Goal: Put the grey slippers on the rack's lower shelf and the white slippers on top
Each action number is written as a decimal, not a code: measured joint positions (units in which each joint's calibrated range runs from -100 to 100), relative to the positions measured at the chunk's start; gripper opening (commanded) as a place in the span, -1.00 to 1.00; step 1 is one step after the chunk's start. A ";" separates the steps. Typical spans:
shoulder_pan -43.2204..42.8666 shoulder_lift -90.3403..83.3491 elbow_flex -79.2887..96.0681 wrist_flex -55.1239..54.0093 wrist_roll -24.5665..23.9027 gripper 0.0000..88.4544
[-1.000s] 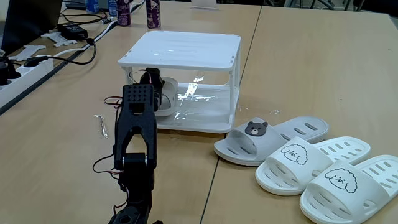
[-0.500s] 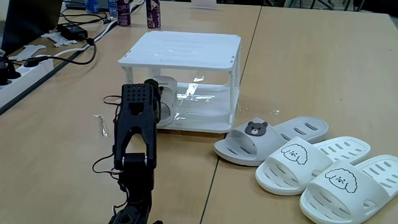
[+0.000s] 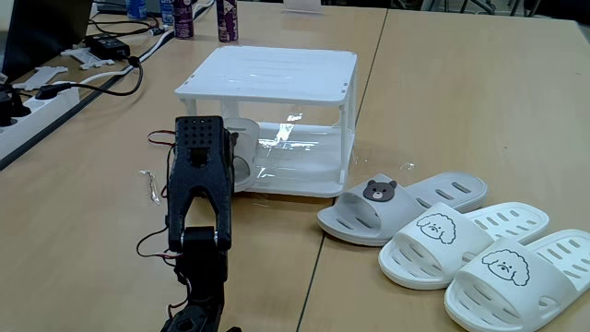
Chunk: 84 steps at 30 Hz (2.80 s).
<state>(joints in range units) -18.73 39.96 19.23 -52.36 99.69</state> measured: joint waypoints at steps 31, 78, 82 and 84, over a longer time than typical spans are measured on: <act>1.65 -9.24 14.11 -4.72 -0.05 -0.14; 18.28 -53.20 66.76 -9.79 -0.05 -0.28; 28.24 -55.42 69.09 -9.96 -0.05 -0.28; 30.49 -54.02 67.92 -9.96 -0.05 -0.28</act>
<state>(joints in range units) 11.76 -14.06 87.15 -62.32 99.63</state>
